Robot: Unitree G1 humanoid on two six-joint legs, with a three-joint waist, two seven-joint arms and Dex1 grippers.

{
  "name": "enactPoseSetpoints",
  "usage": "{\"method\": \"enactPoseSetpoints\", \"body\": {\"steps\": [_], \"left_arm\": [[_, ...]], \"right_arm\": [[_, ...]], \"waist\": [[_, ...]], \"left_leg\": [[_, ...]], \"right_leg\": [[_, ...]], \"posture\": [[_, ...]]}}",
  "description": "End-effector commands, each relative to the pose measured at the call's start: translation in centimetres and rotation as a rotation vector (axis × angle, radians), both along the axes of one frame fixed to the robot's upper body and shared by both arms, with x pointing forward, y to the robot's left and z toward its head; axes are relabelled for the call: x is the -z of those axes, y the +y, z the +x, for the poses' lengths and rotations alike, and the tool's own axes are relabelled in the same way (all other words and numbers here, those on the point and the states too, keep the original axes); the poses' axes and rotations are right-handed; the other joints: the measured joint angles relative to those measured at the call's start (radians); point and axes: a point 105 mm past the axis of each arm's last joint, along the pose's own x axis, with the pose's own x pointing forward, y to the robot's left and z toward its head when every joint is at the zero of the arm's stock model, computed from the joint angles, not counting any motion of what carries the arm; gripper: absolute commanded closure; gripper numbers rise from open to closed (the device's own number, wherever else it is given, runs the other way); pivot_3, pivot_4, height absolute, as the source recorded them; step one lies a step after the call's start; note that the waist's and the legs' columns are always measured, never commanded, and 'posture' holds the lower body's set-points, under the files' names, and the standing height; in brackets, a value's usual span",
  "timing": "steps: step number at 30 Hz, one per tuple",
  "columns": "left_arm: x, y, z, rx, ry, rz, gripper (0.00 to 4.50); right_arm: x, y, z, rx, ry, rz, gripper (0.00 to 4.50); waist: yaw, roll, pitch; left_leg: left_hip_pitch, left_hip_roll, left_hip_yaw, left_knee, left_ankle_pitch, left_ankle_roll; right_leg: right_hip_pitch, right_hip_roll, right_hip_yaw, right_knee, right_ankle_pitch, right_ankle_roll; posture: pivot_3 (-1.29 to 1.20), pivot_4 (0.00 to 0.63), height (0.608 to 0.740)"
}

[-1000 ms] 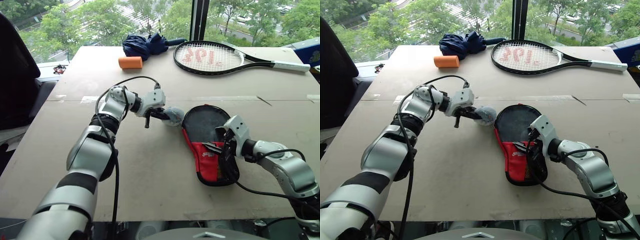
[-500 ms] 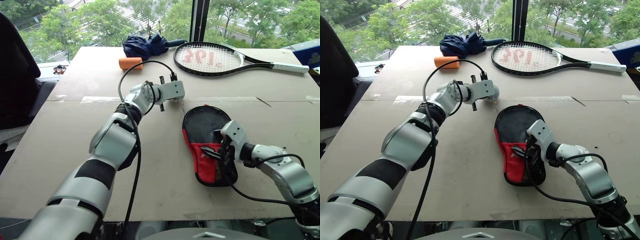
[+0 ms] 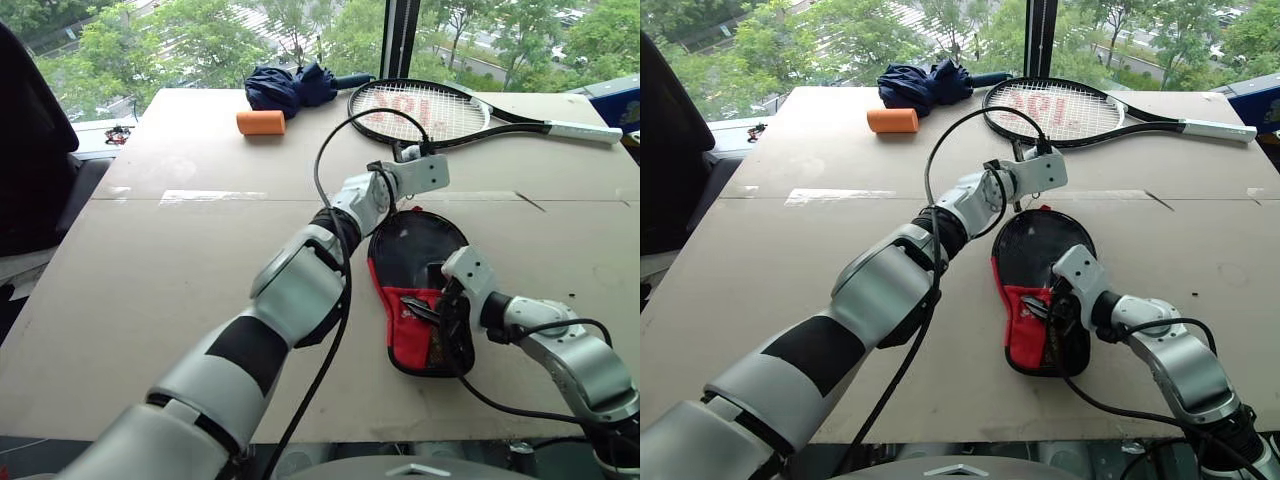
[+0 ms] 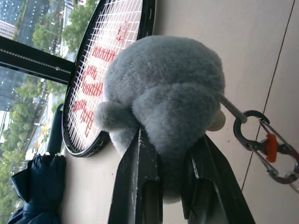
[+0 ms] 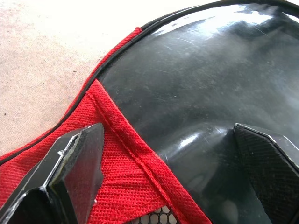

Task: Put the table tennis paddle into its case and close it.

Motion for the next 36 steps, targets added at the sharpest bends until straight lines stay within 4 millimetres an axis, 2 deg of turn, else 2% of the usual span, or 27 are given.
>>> {"method": "enactPoseSetpoints", "body": {"steps": [1,4,6,9,11,15,18,20,22,23,26,29,31,36], "left_arm": [[-4.0,-3.6,-1.2,0.089,-0.135,-0.054,4.42],[-4.6,-7.0,-3.4,0.232,-0.141,-0.116,4.42],[-4.8,-8.2,-4.4,0.293,-0.130,-0.146,4.42],[-5.3,-9.5,-5.7,0.385,-0.158,-0.169,4.42],[-4.7,-9.5,-5.8,0.407,-0.158,-0.132,4.42],[-2.9,-8.6,-5.4,0.395,-0.084,-0.082,4.42],[-2.2,-7.5,-4.7,0.366,-0.002,-0.110,4.42],[-2.3,-6.9,-4.3,0.344,0.060,-0.180,3.55],[-3.0,-6.7,-4.2,0.339,0.114,-0.285,3.04],[-3.9,-6.6,-4.1,0.334,0.150,-0.378,2.59],[-6.1,-5.9,-3.7,0.342,0.206,-0.564,2.59],[-7.3,-5.3,-3.7,0.378,0.256,-0.650,2.59],[-8.4,-4.1,-3.1,0.375,0.266,-0.709,2.59],[-8.6,-2.1,-2.0,0.323,0.245,-0.697,2.59]], "right_arm": [[3.3,0.3,-1.7,-0.006,0.155,-0.021,0.00],[3.2,0.3,-1.8,-0.001,0.151,-0.017,0.00],[3.2,0.3,-1.8,0.001,0.150,-0.015,0.00],[3.2,0.3,-1.7,0.001,0.146,-0.010,0.00],[3.2,0.2,-1.6,0.001,0.145,-0.008,0.00],[3.2,0.2,-1.4,-0.006,0.142,-0.009,0.00],[3.2,0.2,-1.3,-0.009,0.139,-0.010,0.00],[3.2,0.1,-1.3,-0.014,0.140,-0.012,0.00],[3.3,0.0,-1.2,-0.015,0.142,-0.012,0.00],[3.3,0.0,-1.2,-0.017,0.142,-0.013,0.00],[3.3,-0.2,-1.1,-0.015,0.142,-0.011,0.00],[3.3,-0.4,-1.1,-0.014,0.144,-0.010,0.00],[3.4,-0.5,-1.1,-0.015,0.145,-0.014,0.00],[3.3,-0.4,-1.0,-0.035,0.143,-0.006,0.00]], "waist": [[0.000,0.000,0.000],[0.002,0.000,0.000],[0.002,0.000,0.000],[0.001,0.000,0.000],[0.000,0.000,0.000],[-0.001,0.000,0.000],[-0.001,0.000,0.000],[-0.002,0.000,0.000],[-0.002,0.000,0.000],[-0.002,0.000,0.000],[-0.003,0.000,0.000],[-0.003,0.000,0.000],[-0.003,0.000,0.000],[-0.004,0.000,0.000]], "left_leg": [[0.000,0.000,0.000,0.000,0.000,0.000],[0.000,0.000,0.000,0.000,0.000,0.000],[0.000,0.000,0.000,0.000,0.000,0.000],[0.000,0.000,0.001,0.000,0.000,0.000],[0.000,0.000,0.001,0.000,0.000,0.000],[0.000,0.000,0.002,0.000,0.000,0.000],[0.000,0.000,0.002,0.000,0.000,0.000],[0.001,0.000,0.002,0.000,0.000,0.000],[0.001,0.000,0.002,0.000,0.000,0.000],[0.001,0.000,0.002,0.000,0.000,0.000],[0.001,0.000,0.002,0.001,0.000,0.000],[0.001,0.000,0.003,0.002,0.000,0.000],[0.001,0.000,0.003,0.002,0.000,0.000],[0.001,0.000,0.003,0.002,0.000,0.000]], "right_leg": [[0.000,0.000,0.000,0.000,0.000,0.000],[0.000,0.000,0.000,0.000,0.000,0.000],[0.000,0.000,0.000,0.000,0.000,0.000],[0.000,0.000,0.001,0.000,0.000,0.000],[-0.001,0.000,0.001,0.000,0.000,0.000],[-0.001,0.000,0.001,0.001,0.000,0.000],[-0.001,0.000,0.000,0.001,0.000,0.000],[-0.001,0.000,0.000,0.001,0.000,0.000],[-0.001,0.000,0.000,0.001,0.000,0.000],[-0.001,0.000,0.000,0.001,0.000,0.000],[-0.001,0.000,-0.001,0.001,0.000,0.000],[-0.001,0.000,-0.001,0.002,0.000,0.000],[-0.001,0.000,-0.001,0.002,0.000,0.000],[-0.001,0.000,-0.001,0.002,0.000,0.000]], "posture": [[0.00,0.150,0.726],[0.00,0.150,0.726],[0.00,0.150,0.726],[0.00,0.150,0.726],[0.00,0.150,0.726],[0.00,0.150,0.726],[0.00,0.150,0.726],[0.00,0.150,0.726],[0.00,0.150,0.726],[0.00,0.150,0.726],[0.00,0.150,0.726],[0.00,0.150,0.726],[0.00,0.150,0.726],[0.00,0.150,0.726]]}}
